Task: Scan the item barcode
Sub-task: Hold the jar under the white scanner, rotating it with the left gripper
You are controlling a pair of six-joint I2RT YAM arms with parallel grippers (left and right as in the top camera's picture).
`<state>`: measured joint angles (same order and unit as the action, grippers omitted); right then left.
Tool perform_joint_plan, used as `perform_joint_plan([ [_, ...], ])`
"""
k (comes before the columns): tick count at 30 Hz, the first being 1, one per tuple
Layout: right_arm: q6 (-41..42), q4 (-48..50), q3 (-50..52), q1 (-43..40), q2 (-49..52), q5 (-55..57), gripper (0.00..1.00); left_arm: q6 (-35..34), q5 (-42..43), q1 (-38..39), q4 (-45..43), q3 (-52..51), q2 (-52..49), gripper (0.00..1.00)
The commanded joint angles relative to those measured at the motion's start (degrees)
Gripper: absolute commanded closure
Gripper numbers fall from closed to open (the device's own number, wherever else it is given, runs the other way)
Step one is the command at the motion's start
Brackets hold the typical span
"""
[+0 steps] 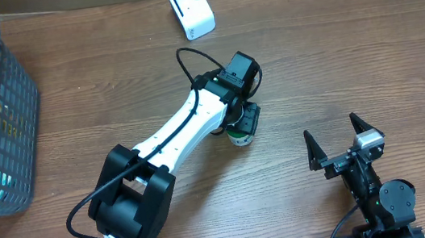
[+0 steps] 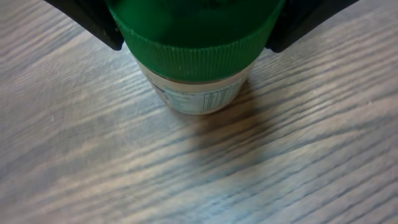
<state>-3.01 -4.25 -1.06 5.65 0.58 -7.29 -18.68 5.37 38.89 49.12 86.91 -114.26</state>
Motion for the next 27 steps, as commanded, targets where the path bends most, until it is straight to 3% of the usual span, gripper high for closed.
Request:
perform_joint_plan([
  [1, 0.02, 0.22, 0.61, 0.07, -0.39, -0.33, 0.0, -12.59, -0.46, 0.17, -0.11, -0.5, 0.15, 0.55],
  [8, 0.02, 0.22, 0.61, 0.07, -0.39, -0.33, 0.0, -15.19, -2.86, 0.55, -0.15, -0.5, 0.15, 0.5],
  [27, 0.02, 0.24, 0.61, 0.07, -0.39, -0.33, 0.0, -16.31, -13.0, 2.73, -0.09, -0.5, 0.15, 0.5],
])
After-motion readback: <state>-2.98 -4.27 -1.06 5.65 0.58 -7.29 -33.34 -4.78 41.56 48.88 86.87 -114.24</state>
